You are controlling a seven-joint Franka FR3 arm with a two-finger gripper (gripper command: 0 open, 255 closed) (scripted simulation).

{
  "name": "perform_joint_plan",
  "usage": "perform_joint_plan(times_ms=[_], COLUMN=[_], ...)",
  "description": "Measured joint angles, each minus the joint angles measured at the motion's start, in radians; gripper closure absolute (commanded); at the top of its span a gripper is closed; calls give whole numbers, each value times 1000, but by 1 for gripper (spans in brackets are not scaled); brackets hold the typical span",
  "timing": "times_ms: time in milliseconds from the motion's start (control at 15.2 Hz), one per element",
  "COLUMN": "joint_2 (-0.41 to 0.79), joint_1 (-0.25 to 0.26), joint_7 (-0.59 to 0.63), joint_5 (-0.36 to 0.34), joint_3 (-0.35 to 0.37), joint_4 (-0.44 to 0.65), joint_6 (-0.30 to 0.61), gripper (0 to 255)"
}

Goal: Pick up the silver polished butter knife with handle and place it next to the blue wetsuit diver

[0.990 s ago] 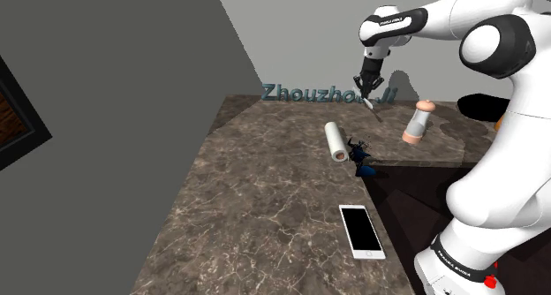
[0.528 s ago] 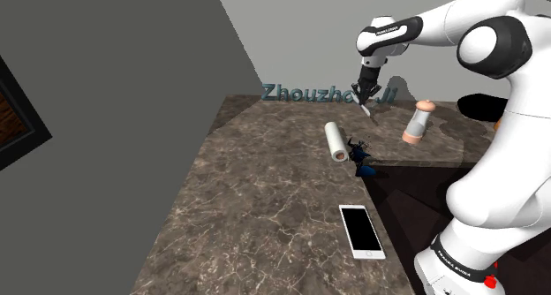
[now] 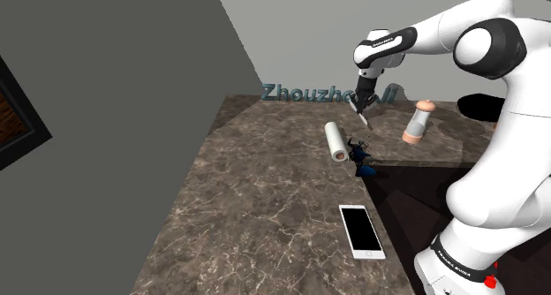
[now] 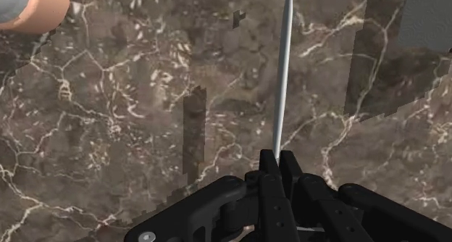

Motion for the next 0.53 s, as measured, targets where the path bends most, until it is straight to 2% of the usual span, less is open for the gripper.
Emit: perform_joint_plan(times_ms=[528], joint_2=[31], joint_1=[0], joint_7=[-1], joint_5=[-2], joint_3=[-1], joint_4=[-42], joint_6=[73], gripper=[255])
